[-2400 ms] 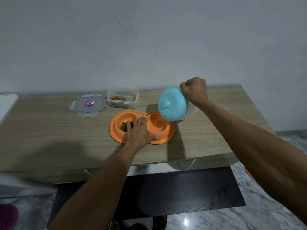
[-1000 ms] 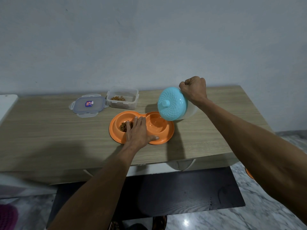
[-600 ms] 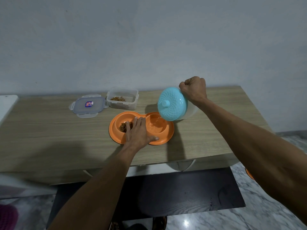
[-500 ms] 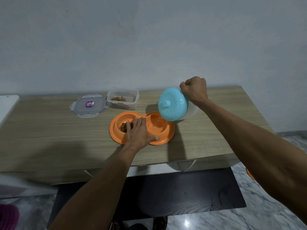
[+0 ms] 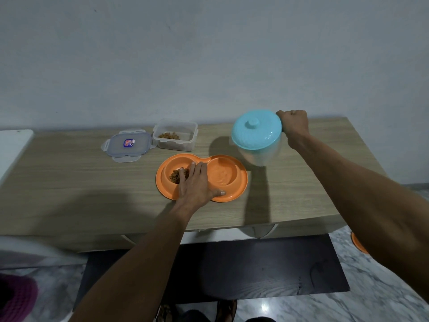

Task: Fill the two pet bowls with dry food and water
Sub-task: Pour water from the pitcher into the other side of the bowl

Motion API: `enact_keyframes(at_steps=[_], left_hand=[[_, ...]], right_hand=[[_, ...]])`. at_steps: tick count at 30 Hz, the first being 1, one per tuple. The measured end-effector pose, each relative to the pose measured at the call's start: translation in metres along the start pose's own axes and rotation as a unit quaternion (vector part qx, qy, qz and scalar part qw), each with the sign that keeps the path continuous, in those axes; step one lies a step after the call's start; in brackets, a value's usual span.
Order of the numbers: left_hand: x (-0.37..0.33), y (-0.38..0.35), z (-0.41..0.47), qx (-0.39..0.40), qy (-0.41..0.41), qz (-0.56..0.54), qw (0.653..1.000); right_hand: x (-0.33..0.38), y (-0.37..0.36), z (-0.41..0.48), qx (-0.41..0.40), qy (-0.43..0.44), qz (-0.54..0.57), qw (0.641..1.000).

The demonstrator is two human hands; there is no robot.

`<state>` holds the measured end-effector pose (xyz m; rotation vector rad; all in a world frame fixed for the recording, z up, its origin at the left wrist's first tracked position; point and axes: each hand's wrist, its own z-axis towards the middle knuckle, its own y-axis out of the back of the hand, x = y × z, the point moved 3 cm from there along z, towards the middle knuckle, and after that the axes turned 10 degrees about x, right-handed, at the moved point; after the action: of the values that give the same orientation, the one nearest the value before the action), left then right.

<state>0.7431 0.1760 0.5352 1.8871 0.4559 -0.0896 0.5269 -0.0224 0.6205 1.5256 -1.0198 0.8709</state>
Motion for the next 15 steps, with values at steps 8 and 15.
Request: enact_keyframes(at_steps=[8, 15], left_hand=[[0.001, 0.000, 0.000, -0.011, -0.008, 0.008, 1.000], [0.000, -0.001, 0.002, -0.001, -0.001, 0.010, 1.000]], right_hand=[[-0.022, -0.012, 0.034, -0.014, -0.062, 0.133, 0.989], [-0.032, -0.028, 0.044, -0.027, -0.093, 0.180, 0.979]])
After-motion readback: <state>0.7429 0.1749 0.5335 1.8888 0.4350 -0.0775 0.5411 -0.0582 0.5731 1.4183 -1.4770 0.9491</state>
